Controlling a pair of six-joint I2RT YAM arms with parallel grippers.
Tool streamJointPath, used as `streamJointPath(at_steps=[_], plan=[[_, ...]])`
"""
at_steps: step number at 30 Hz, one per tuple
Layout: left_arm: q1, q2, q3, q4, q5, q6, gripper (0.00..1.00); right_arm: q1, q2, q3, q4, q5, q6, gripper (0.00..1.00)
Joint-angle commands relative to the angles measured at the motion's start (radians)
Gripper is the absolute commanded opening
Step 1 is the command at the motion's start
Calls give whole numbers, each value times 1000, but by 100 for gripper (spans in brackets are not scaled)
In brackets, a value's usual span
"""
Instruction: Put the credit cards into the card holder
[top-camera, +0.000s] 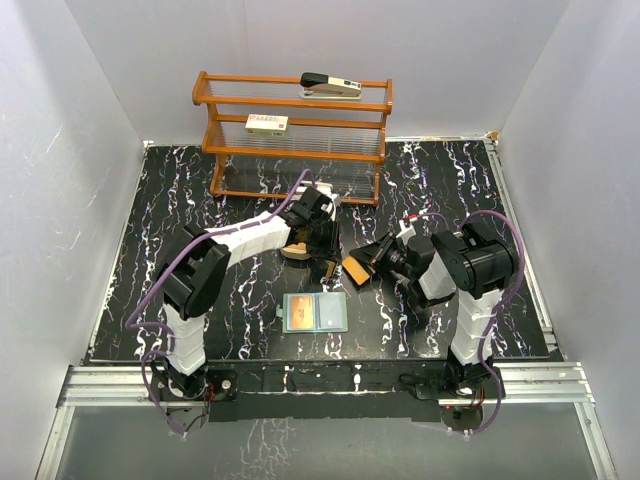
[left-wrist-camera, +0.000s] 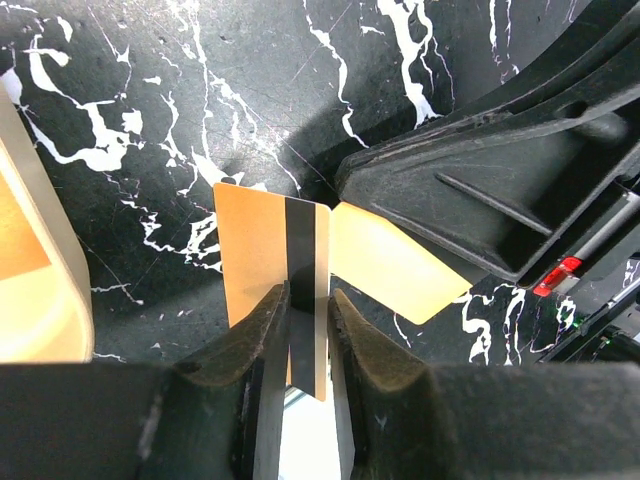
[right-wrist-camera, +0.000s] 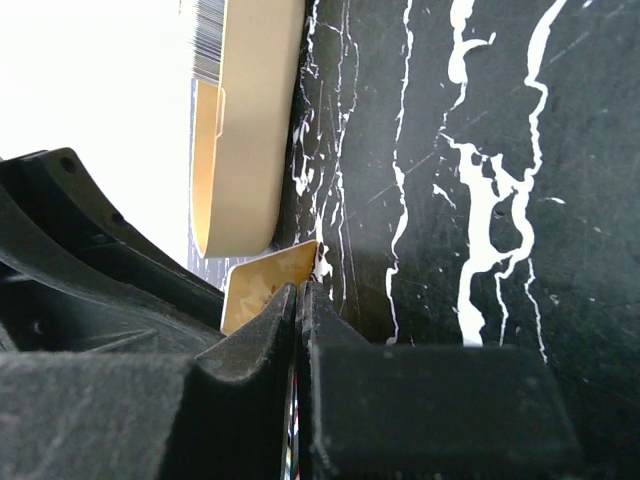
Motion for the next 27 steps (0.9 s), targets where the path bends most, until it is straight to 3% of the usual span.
streamJointPath(at_steps=[1, 27], plan=[[2, -54, 34, -94, -52, 22, 0, 6, 7, 3, 51, 13, -13, 0], [1, -114, 26, -166, -163, 73, 0, 18, 6, 15, 18, 16, -25, 0]])
